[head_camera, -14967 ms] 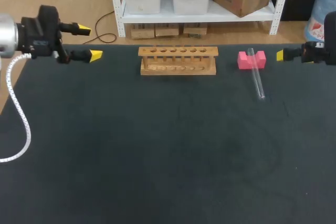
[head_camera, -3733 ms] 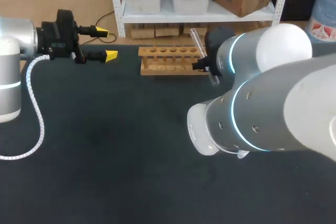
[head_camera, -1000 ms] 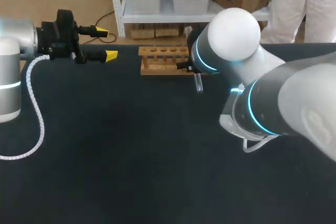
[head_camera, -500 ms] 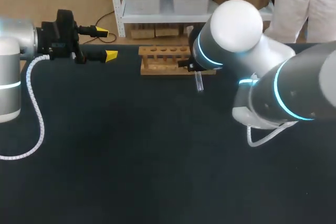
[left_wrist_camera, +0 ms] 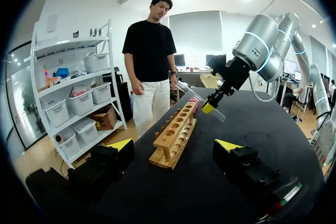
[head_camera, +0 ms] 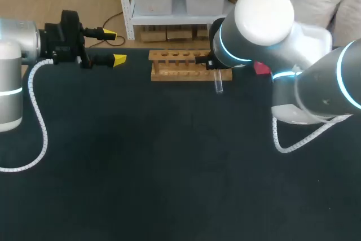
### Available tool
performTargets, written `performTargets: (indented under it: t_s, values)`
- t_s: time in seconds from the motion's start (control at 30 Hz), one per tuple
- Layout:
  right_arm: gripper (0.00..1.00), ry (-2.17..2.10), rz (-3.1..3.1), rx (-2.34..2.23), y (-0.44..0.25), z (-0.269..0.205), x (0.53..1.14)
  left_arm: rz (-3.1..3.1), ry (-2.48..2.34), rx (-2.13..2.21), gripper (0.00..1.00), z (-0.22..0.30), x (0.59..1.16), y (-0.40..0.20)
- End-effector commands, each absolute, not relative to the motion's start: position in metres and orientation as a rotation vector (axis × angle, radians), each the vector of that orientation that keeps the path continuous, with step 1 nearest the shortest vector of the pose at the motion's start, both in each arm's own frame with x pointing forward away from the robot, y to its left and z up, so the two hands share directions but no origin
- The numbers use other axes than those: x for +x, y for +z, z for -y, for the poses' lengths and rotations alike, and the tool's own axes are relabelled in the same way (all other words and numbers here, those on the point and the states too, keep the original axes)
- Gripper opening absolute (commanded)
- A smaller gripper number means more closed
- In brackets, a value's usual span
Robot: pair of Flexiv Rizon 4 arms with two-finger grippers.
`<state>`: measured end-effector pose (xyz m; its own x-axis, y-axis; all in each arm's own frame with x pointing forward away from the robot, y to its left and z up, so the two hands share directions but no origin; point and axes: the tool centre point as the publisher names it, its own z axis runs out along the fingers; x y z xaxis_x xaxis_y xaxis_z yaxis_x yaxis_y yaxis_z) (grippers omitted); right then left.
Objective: Grasp the test tube, adjust it, and insert it.
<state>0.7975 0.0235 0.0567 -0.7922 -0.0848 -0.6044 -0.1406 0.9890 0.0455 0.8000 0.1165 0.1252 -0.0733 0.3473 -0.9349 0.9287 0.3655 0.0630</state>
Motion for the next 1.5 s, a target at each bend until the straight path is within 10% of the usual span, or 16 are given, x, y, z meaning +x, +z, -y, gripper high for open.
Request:
performTargets:
  t_s: [0.03,1.5]
  values:
    - [0.00,0.101,-2.386,-0.134,0.065,-0.018,0.782,-1.620,-0.726,1.158,1.00,-0.117,0.799,0.124]
    - [0.00,0.131,-2.279,-0.128,0.094,-0.004,0.768,-1.620,-0.726,1.158,1.00,-0.117,0.799,0.124]
